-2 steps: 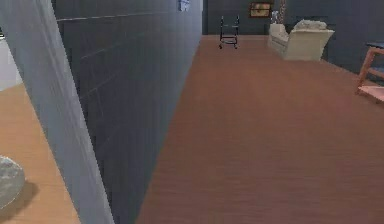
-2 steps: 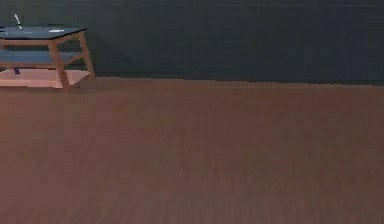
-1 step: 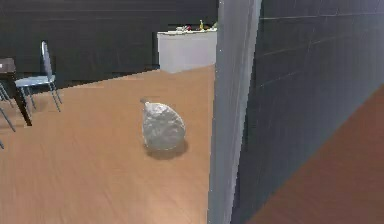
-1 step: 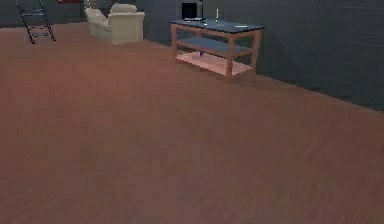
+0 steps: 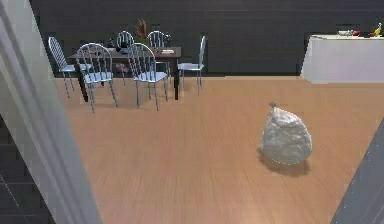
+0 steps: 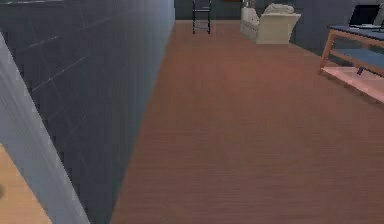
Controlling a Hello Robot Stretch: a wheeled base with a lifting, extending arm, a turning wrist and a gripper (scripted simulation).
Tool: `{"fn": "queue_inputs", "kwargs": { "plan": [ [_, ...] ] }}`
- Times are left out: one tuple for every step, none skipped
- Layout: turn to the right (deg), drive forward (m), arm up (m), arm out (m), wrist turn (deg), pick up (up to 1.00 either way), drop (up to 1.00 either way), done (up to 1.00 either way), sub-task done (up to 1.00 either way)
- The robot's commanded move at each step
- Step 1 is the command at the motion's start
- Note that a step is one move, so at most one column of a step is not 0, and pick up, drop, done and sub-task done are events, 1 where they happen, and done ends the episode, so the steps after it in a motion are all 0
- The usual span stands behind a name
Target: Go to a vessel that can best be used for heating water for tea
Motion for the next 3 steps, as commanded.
{"fn": "queue_inputs", "kwargs": {
  "plan": [
    [0.0,0.65,0.00,0.00,0.0,0.00,0.00,0.00,0.00],
    [-45.0,0.00,0.00,0.00,0.0,0.00,0.00,0.00,0.00],
    [0.0,1.00,0.00,0.00,0.0,0.00,0.00,0.00,0.00]
  ]
}}
